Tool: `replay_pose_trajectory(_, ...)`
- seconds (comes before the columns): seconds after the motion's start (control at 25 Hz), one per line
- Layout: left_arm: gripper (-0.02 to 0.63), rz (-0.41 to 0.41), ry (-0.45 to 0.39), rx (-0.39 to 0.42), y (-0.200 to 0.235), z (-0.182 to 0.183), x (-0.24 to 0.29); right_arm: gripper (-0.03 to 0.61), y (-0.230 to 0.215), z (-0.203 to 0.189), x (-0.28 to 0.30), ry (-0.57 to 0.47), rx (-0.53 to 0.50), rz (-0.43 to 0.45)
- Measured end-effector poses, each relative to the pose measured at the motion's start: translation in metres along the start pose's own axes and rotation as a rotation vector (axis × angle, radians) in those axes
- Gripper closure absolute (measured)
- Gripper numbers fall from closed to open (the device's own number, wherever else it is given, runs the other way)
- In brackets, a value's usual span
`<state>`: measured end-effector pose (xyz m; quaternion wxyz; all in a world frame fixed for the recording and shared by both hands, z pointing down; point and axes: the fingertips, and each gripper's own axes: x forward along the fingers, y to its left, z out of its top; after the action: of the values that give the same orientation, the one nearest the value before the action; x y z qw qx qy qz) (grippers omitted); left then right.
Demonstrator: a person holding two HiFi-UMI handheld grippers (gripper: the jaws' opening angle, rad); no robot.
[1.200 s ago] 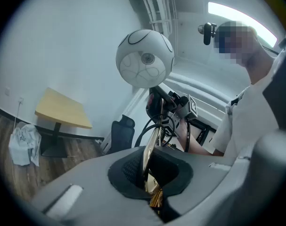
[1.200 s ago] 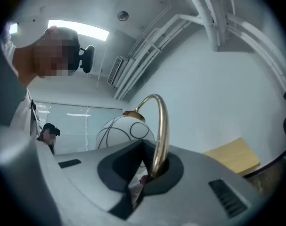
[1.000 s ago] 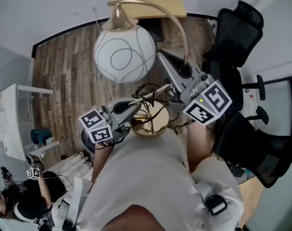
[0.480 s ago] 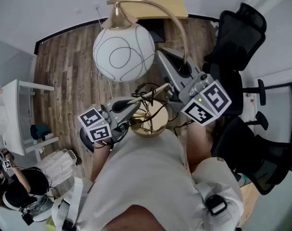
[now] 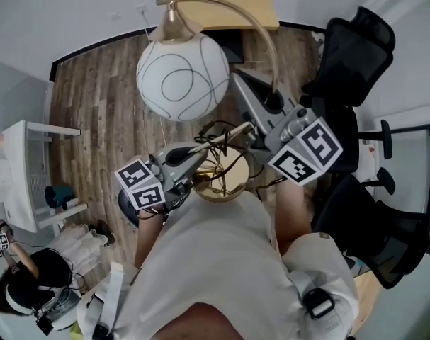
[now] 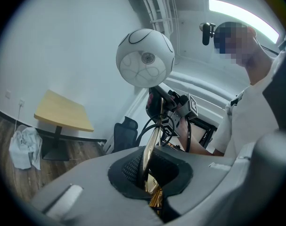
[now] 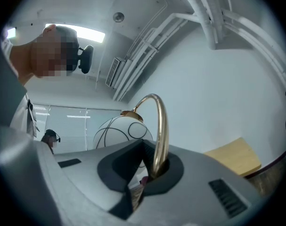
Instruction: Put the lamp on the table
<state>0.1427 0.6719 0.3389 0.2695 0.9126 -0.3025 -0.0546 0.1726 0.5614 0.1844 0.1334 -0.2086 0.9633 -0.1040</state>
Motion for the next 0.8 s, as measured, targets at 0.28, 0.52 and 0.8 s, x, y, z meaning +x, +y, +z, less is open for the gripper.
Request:
replay_pose_trajectory(0.28,0.614,-0.021,0.019,0.002,0.03,0.017,-0.005,0.577,-0.015,-0.004,0.028,0.006,-0.01,-0.035)
replay_pose_trajectory(0.52,0.614,-0.048,0.041,0.012,0.059,0.032,0.0,0.577,-0.037,-0.007,0.049,0.002,-0.017,-0.077)
replay_pose_trajectory(0.8,0.614,-0.076,0.066,0.023,0.082,0.049,0.003,0.577,-0.054,-0.005,0.068,-0.002,-0.029,-0.127)
